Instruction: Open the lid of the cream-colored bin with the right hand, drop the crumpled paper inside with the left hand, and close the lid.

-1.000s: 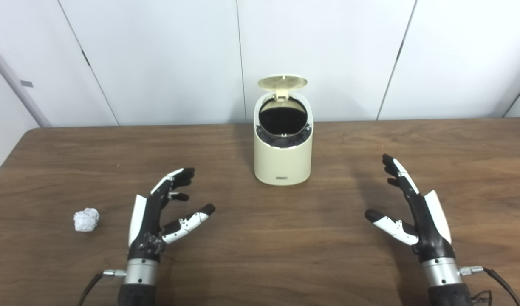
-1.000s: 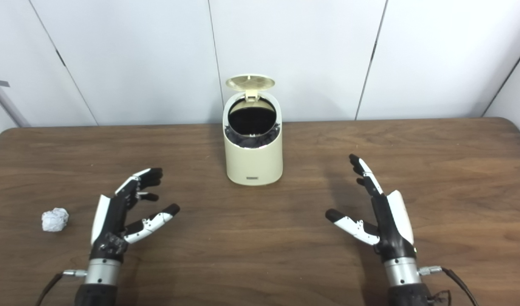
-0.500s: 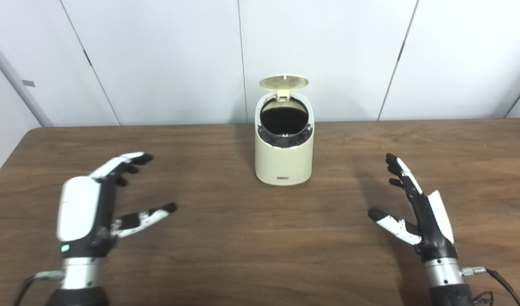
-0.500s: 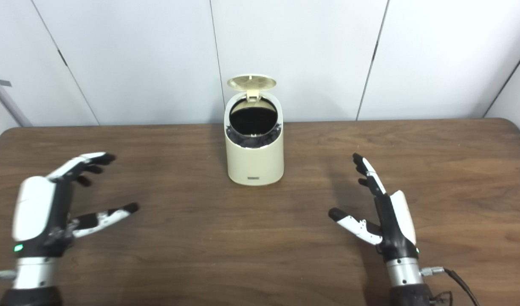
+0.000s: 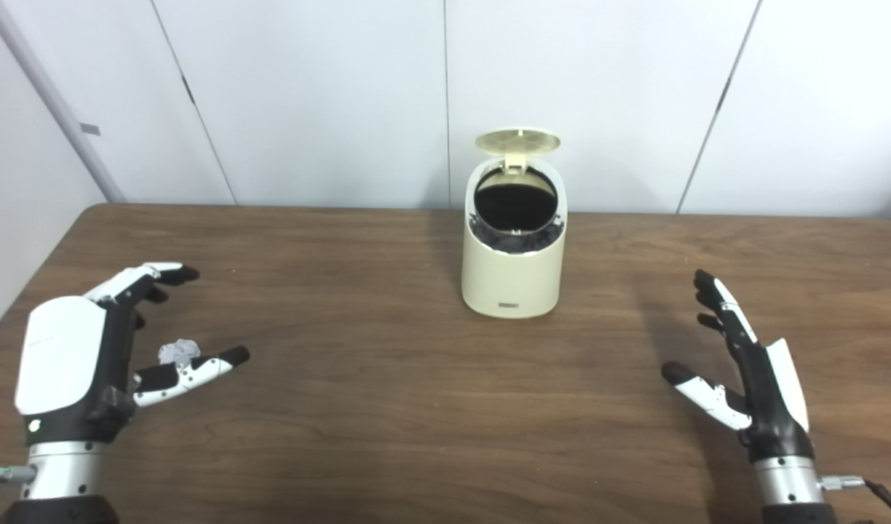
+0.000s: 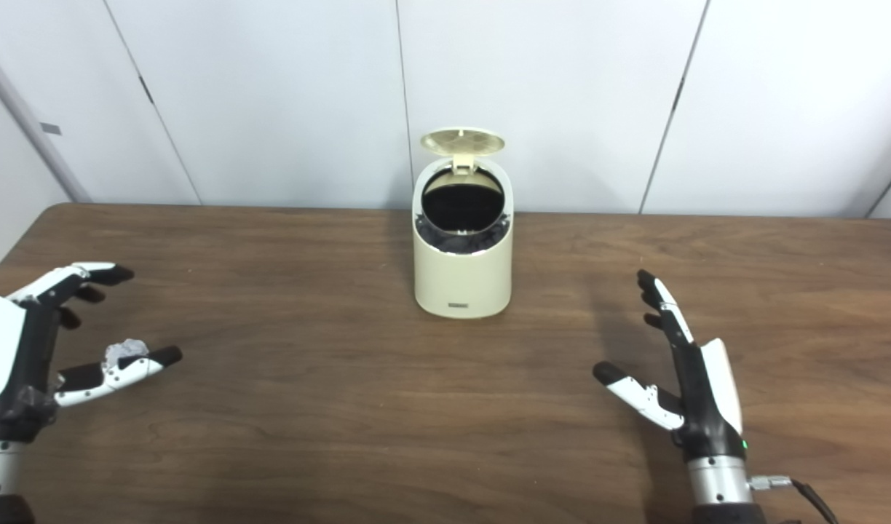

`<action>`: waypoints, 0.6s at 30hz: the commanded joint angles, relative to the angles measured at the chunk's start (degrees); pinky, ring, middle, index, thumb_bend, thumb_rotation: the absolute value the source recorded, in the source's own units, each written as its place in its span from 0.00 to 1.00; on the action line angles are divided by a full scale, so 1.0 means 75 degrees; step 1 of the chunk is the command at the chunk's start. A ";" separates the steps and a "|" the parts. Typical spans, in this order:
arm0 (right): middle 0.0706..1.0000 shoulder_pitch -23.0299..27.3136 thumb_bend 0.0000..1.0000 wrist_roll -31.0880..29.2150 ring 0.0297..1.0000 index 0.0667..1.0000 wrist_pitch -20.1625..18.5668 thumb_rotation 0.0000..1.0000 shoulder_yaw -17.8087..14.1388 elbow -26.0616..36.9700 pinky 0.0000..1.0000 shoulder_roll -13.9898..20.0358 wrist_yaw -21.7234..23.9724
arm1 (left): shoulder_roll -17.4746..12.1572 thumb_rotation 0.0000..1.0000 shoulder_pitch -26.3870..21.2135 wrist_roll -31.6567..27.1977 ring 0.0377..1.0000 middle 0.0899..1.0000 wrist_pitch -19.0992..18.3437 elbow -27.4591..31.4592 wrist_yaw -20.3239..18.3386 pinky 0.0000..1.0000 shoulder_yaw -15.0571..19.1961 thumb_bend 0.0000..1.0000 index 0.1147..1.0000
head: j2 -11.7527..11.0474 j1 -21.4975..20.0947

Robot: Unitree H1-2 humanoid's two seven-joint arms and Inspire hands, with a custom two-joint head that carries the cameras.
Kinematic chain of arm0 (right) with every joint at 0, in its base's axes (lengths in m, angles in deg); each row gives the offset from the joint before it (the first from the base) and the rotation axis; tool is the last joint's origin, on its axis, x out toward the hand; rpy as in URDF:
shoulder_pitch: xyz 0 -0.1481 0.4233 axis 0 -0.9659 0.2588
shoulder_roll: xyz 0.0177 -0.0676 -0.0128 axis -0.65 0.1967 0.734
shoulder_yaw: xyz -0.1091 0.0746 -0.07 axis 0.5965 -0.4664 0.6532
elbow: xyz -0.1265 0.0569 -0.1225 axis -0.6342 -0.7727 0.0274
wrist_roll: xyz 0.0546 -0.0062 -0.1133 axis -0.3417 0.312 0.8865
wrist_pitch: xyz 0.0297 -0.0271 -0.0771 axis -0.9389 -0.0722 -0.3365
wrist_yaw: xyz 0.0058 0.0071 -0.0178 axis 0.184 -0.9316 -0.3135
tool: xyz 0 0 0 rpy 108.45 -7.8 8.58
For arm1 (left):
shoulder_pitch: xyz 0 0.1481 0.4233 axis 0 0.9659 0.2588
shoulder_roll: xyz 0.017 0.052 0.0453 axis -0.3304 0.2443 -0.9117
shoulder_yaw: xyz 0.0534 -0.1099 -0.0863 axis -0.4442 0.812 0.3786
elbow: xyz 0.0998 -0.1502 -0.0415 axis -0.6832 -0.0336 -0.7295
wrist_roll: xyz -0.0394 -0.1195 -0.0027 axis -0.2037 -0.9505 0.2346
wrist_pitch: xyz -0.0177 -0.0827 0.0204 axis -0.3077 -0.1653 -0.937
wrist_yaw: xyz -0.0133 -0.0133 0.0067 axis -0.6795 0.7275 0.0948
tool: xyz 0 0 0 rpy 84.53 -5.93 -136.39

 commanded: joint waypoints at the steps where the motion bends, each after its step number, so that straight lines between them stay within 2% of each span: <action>1: 0.91 0.0093 0.91 -0.0050 0.90 0.92 0.0370 0.81 -0.0131 -0.0099 0.84 0.0220 -0.0046 | -0.0180 0.46 0.0047 0.0197 0.55 0.61 -0.0049 0.0220 -0.0051 0.36 0.0063 1.00 0.60 | 0.0008 0.0073; 2: 0.91 0.0100 0.91 -0.0059 0.90 0.92 0.0416 0.81 -0.0137 -0.0121 0.84 0.0244 -0.0052 | -0.0147 0.46 0.0104 0.0245 0.54 0.61 -0.0063 0.0218 -0.0050 0.36 0.0055 1.00 0.59 | 0.0010 0.0126; 4: 0.91 0.0120 0.89 -0.0068 0.90 0.92 0.0492 0.80 -0.0145 -0.0179 0.84 0.0293 -0.0061 | -0.0043 0.38 0.0190 0.0284 0.54 0.60 -0.0124 0.0219 -0.0046 0.35 0.0050 1.00 0.58 | 0.0002 0.0194; 6: 0.91 0.0152 0.89 -0.0097 0.89 0.91 0.0598 0.81 -0.0157 -0.0285 0.83 0.0350 -0.0071 | 0.0017 0.22 0.0281 0.0330 0.56 0.60 -0.0140 0.0074 0.0034 0.40 0.0057 1.00 0.58 | -0.0013 0.0334; 9: 0.91 0.0188 0.90 -0.0277 0.89 0.91 0.0628 0.80 -0.0201 -0.0370 0.84 0.0397 -0.0002 | 0.0018 0.08 0.0363 0.0328 0.59 0.62 -0.0057 -0.0437 0.0259 0.49 0.0097 1.00 0.60 | -0.0018 0.0510; 11: 0.90 0.0203 0.89 -0.0331 0.89 0.91 0.0683 0.80 -0.0220 -0.0419 0.84 0.0428 0.0020 | -0.0018 0.07 0.0388 0.0273 0.62 0.63 0.0033 -0.0785 0.0421 0.51 0.0128 1.00 0.61 | -0.0016 0.0579; 14: 0.90 0.0219 0.87 -0.0312 0.89 0.91 0.0772 0.80 -0.0249 -0.0472 0.83 0.0496 0.0006 | -0.0082 0.13 0.0406 0.0343 0.64 0.65 0.0117 -0.1194 0.0654 0.54 0.0106 1.00 0.62 | -0.0009 0.0843; 18: 0.89 0.0268 0.87 -0.0475 0.88 0.90 0.0954 0.80 -0.0339 -0.0639 0.82 0.0615 0.0019 | -0.0043 0.22 0.0438 0.0540 0.67 0.68 -0.0058 -0.1466 0.0755 0.57 -0.0005 1.00 0.64 | -0.0043 0.1347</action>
